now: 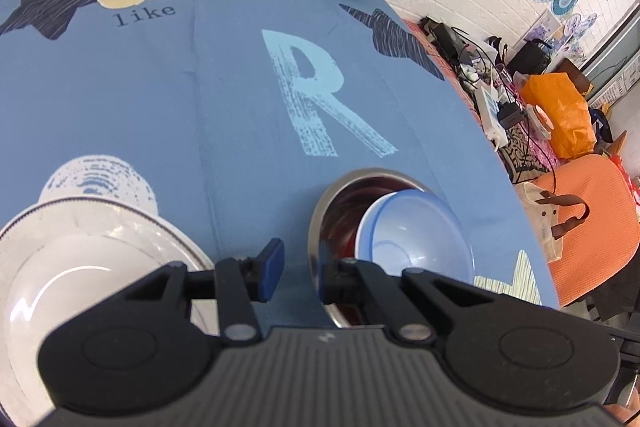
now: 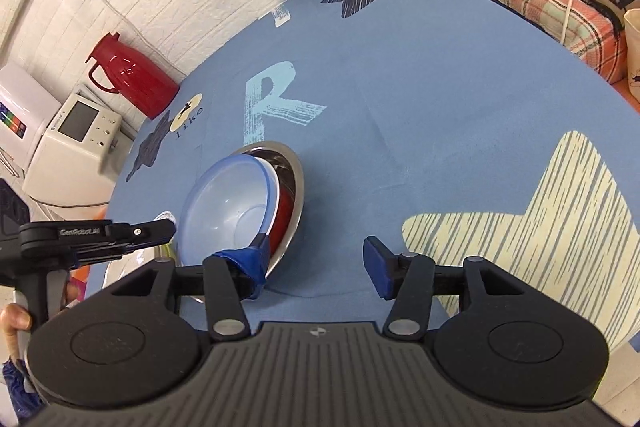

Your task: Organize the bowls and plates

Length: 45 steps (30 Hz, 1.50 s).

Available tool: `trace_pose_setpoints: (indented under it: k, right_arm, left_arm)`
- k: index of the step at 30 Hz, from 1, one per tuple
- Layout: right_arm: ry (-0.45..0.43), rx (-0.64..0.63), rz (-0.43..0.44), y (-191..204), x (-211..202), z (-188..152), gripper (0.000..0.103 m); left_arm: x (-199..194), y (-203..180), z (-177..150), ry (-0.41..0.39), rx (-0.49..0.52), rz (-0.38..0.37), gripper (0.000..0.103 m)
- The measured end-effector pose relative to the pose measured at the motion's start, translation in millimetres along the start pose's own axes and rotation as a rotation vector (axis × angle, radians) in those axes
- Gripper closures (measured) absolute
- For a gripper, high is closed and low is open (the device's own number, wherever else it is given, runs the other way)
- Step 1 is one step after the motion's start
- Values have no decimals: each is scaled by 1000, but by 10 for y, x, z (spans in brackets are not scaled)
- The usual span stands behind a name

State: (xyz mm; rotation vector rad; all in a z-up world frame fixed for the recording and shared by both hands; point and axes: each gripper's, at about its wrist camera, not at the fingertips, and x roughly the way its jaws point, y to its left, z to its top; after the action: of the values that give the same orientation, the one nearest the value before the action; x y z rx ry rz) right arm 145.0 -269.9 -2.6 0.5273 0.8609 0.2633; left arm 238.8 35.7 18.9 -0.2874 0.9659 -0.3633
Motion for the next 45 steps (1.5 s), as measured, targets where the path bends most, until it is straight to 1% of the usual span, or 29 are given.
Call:
trace_pose_setpoints:
  k: [3, 6, 17, 27, 33, 37, 38, 39, 40, 41, 43, 45]
  right_arm:
    - [11, 1, -8, -15, 25, 3, 65]
    - [28, -2, -14, -9, 54, 21, 65]
    - [76, -63, -73, 30, 171, 150, 64]
    - [109, -53, -65, 20, 286, 271, 62]
    - [111, -13, -50, -32, 341, 322, 60]
    - [121, -10, -57, -19, 424, 381, 59]
    - [126, -11, -61, -11, 434, 388, 59]
    - [132, -18, -67, 2, 436, 388, 59]
    - [142, -28, -75, 22, 443, 395, 59]
    - [160, -38, -84, 41, 457, 411, 58]
    - [195, -59, -114, 92, 494, 458, 55]
    - [225, -99, -141, 154, 535, 507, 55]
  left_arm:
    - [26, -51, 3, -4, 28, 16, 103]
    - [63, -67, 10, 1, 40, 16, 103]
    - [196, -46, 38, 24, 40, 20, 103]
    - [228, 12, 59, 31, 24, -2, 103]
    - [216, 8, 77, 30, 29, 7, 103]
    - [211, 47, 95, 48, 16, 5, 103]
    - [216, 57, 101, 52, 15, 16, 95]
    - [231, 64, 113, 60, 18, 31, 73]
    - [247, 68, 124, 67, 19, 51, 57]
    - [252, 73, 132, 54, 22, 79, 46]
    - [250, 74, 145, 37, 35, 86, 46]
    - [254, 104, 157, 31, 17, 82, 45]
